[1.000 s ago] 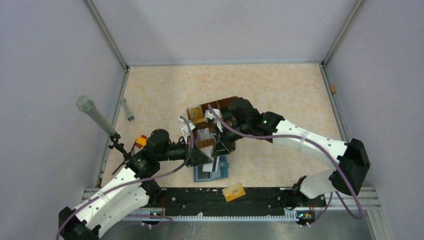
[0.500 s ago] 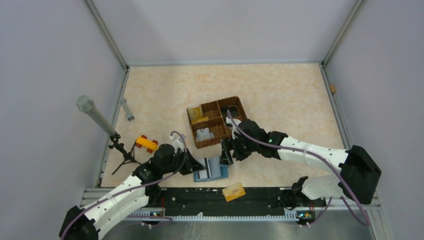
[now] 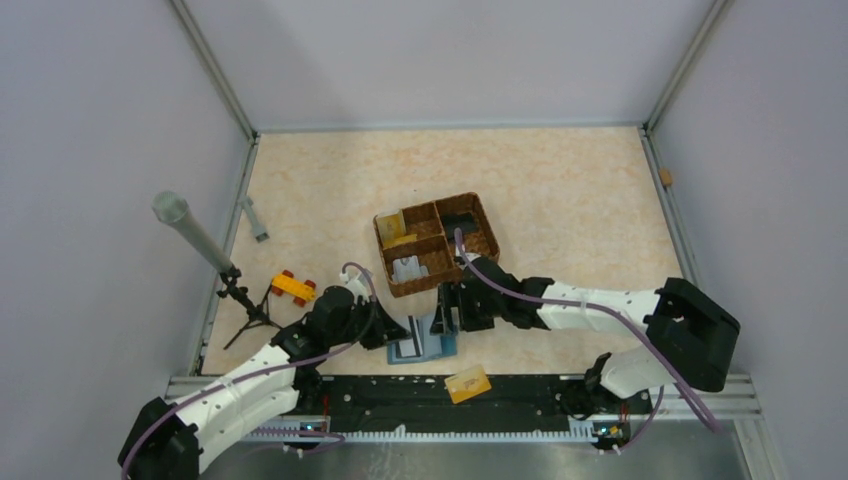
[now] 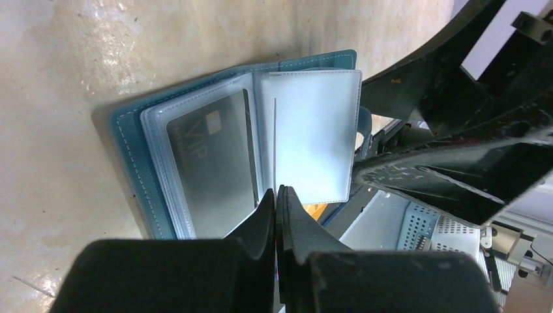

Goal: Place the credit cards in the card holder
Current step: Insert the credit card into the card holder.

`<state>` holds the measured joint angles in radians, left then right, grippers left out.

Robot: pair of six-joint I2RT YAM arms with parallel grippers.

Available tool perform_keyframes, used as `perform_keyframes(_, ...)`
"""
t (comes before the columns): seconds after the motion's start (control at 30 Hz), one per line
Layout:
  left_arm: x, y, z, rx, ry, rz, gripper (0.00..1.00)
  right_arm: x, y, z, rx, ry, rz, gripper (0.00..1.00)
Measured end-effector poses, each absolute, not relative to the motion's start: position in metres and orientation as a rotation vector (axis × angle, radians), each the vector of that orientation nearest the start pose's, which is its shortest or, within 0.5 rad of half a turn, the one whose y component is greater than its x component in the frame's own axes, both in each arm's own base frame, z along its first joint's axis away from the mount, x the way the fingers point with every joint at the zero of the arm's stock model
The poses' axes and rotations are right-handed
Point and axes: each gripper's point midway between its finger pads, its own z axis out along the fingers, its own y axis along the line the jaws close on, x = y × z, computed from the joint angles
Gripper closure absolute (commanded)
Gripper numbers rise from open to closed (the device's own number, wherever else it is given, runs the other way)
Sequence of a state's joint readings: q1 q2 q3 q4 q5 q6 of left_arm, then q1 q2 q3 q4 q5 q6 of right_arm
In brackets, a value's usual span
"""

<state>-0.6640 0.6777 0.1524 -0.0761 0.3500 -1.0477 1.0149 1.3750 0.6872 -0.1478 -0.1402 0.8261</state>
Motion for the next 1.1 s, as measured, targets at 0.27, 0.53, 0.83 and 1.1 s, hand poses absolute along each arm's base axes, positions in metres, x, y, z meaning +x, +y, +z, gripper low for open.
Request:
perform_keyframes(0.27,0.125,-0.217,0.060,-0.239,2.444,-1.268,1.00,0.133,0.316,0.044,-0.281,2.676,0.874,0.70)
perform_keyframes(0.53,0.124,-0.219,0.052,-0.236,2.462,-1.276,1.00,0.136,0.312,0.029,-0.263,2.705,0.813,0.98)
perform_keyframes(0.83,0.123,-0.219,0.049,-0.224,2.473,-1.266,1.00,0.136,0.314,0.017,-0.265,2.722,0.797,1.00)
perform_keyframes(1.1,0.123,-0.215,0.039,-0.230,2.505,-1.215,1.00,0.136,0.315,0.018,-0.270,2.721,0.796,1.00)
